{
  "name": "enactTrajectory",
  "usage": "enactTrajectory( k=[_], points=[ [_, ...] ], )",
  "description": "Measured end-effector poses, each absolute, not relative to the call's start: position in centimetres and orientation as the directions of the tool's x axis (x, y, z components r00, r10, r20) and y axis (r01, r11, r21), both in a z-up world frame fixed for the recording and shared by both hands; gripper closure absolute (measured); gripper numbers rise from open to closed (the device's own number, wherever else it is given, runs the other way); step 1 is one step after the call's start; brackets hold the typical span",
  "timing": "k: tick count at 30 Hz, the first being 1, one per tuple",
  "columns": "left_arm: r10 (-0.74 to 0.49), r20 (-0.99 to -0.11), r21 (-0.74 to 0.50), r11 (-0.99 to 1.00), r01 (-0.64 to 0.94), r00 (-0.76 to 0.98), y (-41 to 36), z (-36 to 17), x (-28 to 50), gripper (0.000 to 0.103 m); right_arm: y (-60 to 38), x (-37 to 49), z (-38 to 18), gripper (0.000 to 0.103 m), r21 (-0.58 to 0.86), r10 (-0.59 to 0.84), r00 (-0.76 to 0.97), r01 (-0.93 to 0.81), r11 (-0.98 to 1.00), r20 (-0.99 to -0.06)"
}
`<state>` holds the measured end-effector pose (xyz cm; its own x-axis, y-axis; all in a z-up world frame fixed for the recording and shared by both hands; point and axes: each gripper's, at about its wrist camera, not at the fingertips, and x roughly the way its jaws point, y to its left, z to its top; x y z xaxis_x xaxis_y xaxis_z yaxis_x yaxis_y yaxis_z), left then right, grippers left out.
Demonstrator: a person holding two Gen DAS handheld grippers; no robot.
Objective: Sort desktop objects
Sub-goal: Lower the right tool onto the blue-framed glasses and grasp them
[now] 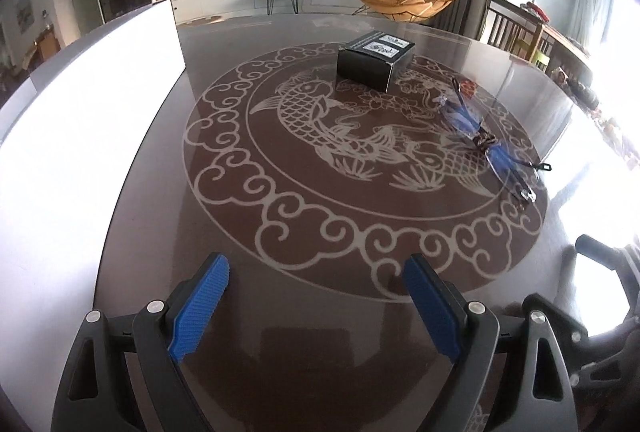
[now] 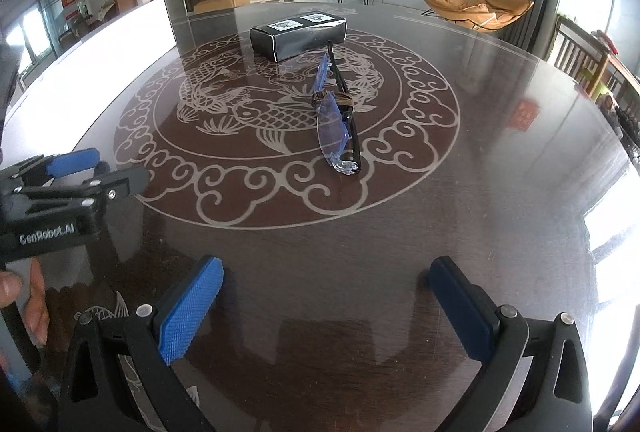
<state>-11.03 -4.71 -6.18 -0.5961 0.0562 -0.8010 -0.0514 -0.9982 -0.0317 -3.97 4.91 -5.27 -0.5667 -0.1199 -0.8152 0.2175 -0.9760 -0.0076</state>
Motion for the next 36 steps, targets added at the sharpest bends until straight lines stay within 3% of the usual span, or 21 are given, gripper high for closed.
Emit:
enactTrajectory(
  k=[2,6,20,36],
  points=[
    [0.041,-0.800,-0.010,-0.998,-0.055,-0.598,-4.5,-6.3,-10.8,0.013,4.9,-4.0,-5.3,0.000,-0.008,-0.120,-0.567,0.218,-0.976,-0.815],
    [0.042,-0.813,0.005,-0.997,-0.080,-0.581,-3.8,-6.5,-11.2,0.000,4.9,-4.0,-5.3,0.000,-0.008,-0.120,-0.567,0.218,-0.976,-0.815],
    [0.045,-0.813,0.003,-0.997,-0.082,-0.581,-3.8,-6.5,-11.3,0.000,4.7,-4.4,-4.8,0.000,-0.010,-0.127,-0.556,0.238,-0.971,-0.821],
    [0.044,-0.813,0.005,-0.997,-0.082,-0.581,-3.8,-6.6,-11.4,0.000,2.1,-14.6,-4.4,0.000,-0.013,-0.117,-0.562,0.223,-0.975,-0.819]
  ],
)
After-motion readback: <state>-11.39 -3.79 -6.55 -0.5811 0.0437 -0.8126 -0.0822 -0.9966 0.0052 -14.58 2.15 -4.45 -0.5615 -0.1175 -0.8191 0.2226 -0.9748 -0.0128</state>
